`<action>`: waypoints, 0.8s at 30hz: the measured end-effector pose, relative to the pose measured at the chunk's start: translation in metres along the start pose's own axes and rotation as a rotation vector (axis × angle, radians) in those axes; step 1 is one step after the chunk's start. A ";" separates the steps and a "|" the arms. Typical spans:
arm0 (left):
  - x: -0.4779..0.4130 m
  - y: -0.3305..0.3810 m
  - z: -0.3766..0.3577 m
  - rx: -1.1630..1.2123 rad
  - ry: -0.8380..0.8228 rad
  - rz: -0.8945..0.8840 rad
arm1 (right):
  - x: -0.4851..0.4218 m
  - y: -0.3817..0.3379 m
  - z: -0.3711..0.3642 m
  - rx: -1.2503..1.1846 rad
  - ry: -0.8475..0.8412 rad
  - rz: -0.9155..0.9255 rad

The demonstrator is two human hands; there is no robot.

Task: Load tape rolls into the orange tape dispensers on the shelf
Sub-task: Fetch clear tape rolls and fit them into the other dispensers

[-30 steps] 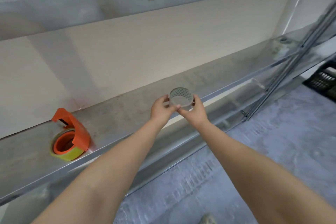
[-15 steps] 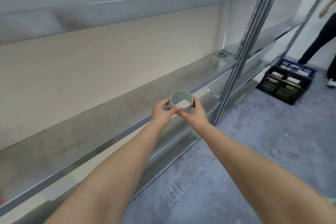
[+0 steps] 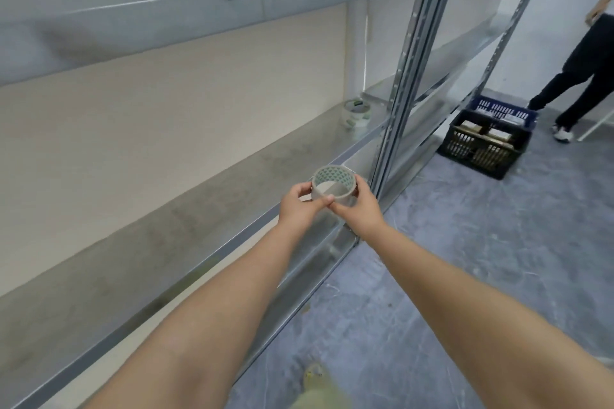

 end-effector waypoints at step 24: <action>-0.208 0.006 -0.071 0.125 0.056 0.170 | -0.247 0.032 0.011 0.119 -0.243 0.023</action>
Point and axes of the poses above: each hand's wrist, its own x-axis away from the middle knuckle, its own z-axis out of the back of the hand, y = z × x, the point moved 4 cm from there along -x, towards the middle knuckle, and after that the axes turned 2 degrees about y, right-handed, at the moved point
